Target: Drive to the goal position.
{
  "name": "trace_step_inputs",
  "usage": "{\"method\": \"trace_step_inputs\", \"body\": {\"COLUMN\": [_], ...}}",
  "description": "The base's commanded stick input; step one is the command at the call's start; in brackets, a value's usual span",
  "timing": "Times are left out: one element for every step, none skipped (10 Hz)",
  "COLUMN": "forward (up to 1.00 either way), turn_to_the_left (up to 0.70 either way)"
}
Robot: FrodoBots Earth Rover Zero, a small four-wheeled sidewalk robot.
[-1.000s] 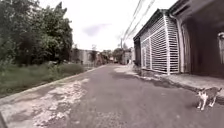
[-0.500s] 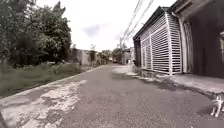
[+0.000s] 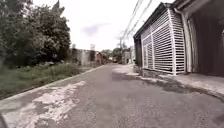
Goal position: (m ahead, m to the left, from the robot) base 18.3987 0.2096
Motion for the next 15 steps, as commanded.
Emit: {"method": "trace_step_inputs", "body": {"forward": [0.5,0.5,0.5,0.5,0.5,0.5,0.5,0.5,0.5,0.5,0.5,0.5,0.5,0.5,0.5], "turn_to_the_left": [-0.5,-0.5,-0.33,-0.14,0.0,0.0,0.0,0.0,0.0,0.0,0.0,0.0,0.0,0.0,0.0]}}
